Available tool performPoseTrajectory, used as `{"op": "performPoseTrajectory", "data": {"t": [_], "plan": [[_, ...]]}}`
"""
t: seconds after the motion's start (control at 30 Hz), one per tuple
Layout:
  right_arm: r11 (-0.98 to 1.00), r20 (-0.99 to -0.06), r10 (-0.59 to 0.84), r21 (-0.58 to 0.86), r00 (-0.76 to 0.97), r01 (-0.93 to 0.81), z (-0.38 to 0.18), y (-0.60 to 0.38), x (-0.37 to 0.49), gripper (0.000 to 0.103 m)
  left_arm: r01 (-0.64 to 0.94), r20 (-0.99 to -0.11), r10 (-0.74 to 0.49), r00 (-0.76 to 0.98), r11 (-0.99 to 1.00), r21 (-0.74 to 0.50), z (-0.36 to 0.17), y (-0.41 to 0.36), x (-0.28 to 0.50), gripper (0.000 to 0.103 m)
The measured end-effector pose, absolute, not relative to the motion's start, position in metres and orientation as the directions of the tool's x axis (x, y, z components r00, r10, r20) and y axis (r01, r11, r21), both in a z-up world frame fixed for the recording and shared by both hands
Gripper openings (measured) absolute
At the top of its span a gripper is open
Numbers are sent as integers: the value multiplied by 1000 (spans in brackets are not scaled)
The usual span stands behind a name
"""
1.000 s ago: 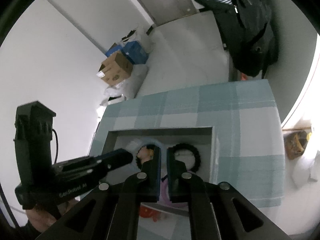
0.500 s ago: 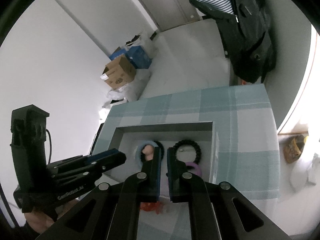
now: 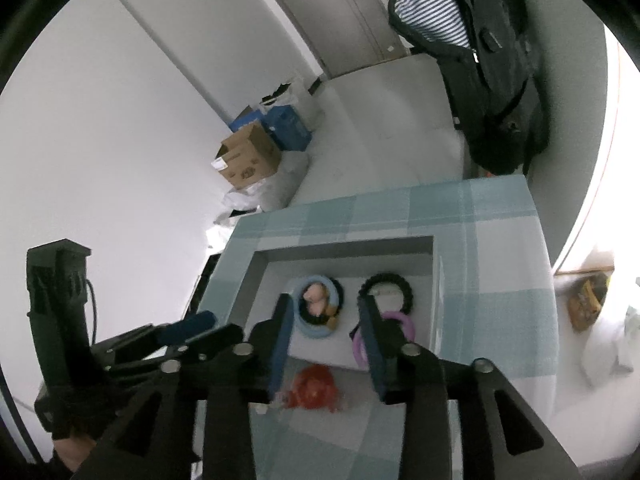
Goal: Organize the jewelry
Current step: 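Pull both open tools back from the box toward the remaining items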
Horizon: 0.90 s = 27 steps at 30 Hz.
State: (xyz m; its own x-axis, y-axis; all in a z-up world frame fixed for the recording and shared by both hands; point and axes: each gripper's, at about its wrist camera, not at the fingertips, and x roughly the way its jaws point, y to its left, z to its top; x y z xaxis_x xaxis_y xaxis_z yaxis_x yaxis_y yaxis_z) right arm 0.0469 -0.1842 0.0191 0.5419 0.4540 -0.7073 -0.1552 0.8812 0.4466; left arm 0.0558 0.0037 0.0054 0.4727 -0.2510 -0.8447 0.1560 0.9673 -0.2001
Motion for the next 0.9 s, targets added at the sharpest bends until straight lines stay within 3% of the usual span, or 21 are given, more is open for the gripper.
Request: {"op": "performPoseTrajectory", "data": {"t": [0.27,0.33,0.57,0.63,0.9], "plan": [[881,-721,455,450,523,-147,13,-179,30,45,114,-855,-208,476,978,-174,-1,17,39,50],[880,-720,456,450,522,-148,12,-178,27,58,103,-862,-203,465,979,-175,-6,22,35,50],[887,-738,449,438,503,-150,7,-169,20,59,115,-907,-188,378,981,-155,-30,27,25,51],[889,-747,445,433,494,-146,4,-166,18,68,123,-912,-190,364,980,-155,-34,28,22,52],[902,-770,425,407,476,-147,-1,-157,18,77,188,-939,-200,278,971,-151,-53,21,17,52]]}}
